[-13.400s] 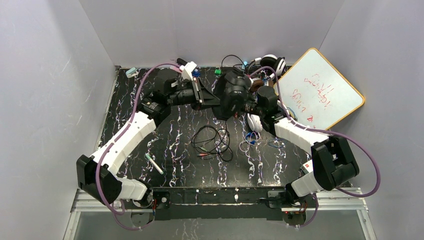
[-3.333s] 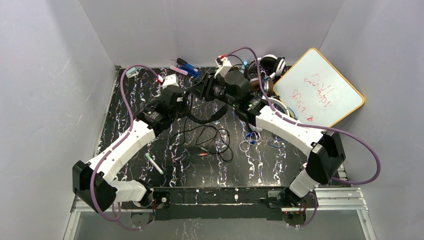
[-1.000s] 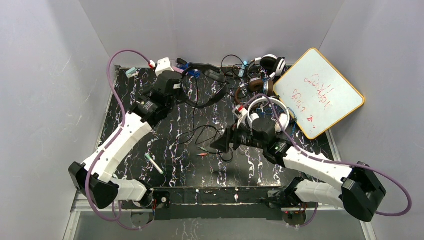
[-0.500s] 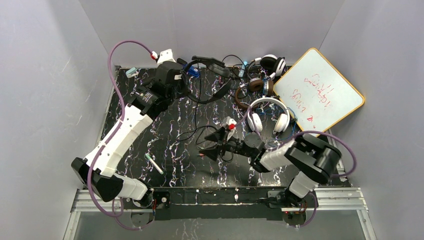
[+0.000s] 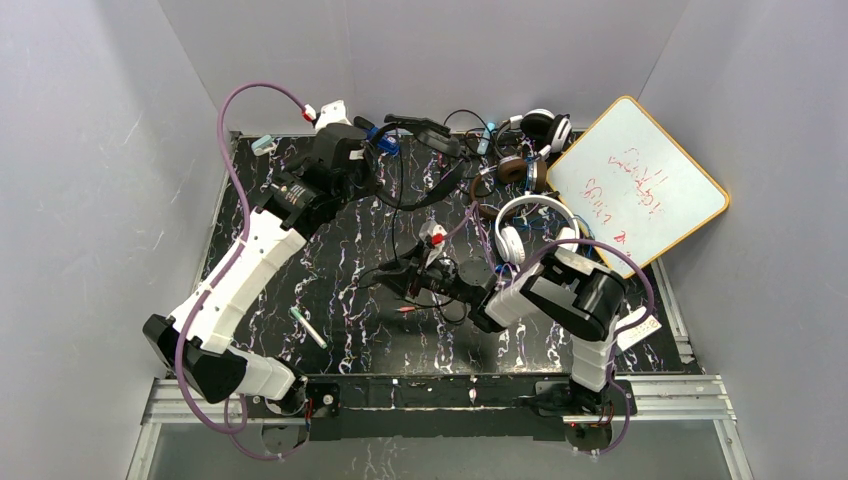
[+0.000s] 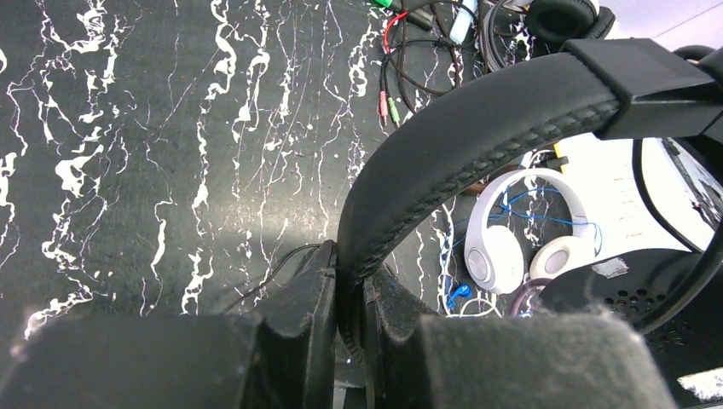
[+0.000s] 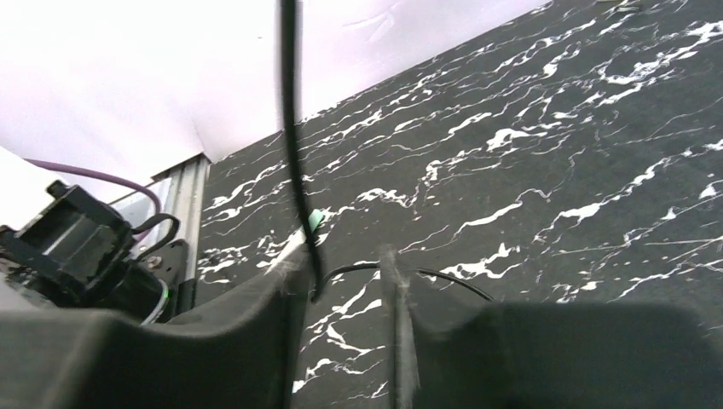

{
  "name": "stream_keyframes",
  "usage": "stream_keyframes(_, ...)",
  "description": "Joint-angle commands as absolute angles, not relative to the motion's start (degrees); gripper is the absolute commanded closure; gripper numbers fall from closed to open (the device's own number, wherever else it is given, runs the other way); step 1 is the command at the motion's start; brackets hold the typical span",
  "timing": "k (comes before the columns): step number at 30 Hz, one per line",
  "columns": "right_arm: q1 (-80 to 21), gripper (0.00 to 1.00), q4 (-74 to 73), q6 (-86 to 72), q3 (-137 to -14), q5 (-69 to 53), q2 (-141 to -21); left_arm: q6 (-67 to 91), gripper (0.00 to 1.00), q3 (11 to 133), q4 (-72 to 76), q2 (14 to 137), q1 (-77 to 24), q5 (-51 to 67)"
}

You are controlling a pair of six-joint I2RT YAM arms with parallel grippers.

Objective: Wrap the headphones
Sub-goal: Wrap the headphones cable around the headphones.

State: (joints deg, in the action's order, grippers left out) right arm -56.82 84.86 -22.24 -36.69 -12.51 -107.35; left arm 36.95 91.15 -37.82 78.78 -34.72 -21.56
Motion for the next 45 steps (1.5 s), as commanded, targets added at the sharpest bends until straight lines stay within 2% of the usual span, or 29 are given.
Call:
stream_keyframes(1,-57.12,0.66,100.61,-23.93,-36.74,-10.02,-106.84,37.66,1.0,95.05,-37.3,77.43,-34.63,-22.53)
stream_keyframes(3,-57.12,0.9,100.49,-24.41,-33.94,-7.81,-104.73,36.86,1.0,96.26,-38.04,77.73,-34.63,-23.28)
stream_keyframes(4,-57.13,0.99,100.23,-23.87,-32.53,-7.22,-103.51,36.52,1.0,97.1,-38.4,77.84,-34.63,-23.69)
stream_keyframes(13,-57.04,0.99,87.32,-19.36,-23.33,-8.34,-89.3,31.95,1.0,100.17,-40.56,79.22,-34.58,-28.06)
stream_keyframes(19,-57.04,0.99,75.22,-18.28,-23.39,-12.61,-83.17,30.63,1.0,98.7,-38.04,79.87,-34.54,-31.01)
stream_keyframes(23,-57.04,0.99,65.72,-17.52,-25.18,-10.97,-81.58,30.85,1.0,103.15,-38.86,81.69,-34.46,-27.74)
stream_keyframes(27,-55.88,0.99,64.36,-17.93,-24.73,-9.86,-81.47,32.12,1.0,106.72,-39.39,81.96,-34.45,-22.01)
stream_keyframes(31,-52.58,0.99,62.78,-19.66,-25.68,-14.35,-82.72,34.73,1.0,107.21,-39.08,80.44,-33.98,-16.28)
stream_keyframes(39,-39.26,0.95,62.85,-29.57,-29.13,-34.82,-85.85,34.79,1.0,105.66,-34.17,78.44,-33.66,8.35)
stream_keyframes(45,-31.31,0.99,57.97,-35.32,-36.36,-47.75,-86.99,29.91,1.0,93.83,-27.51,74.84,-33.66,27.85)
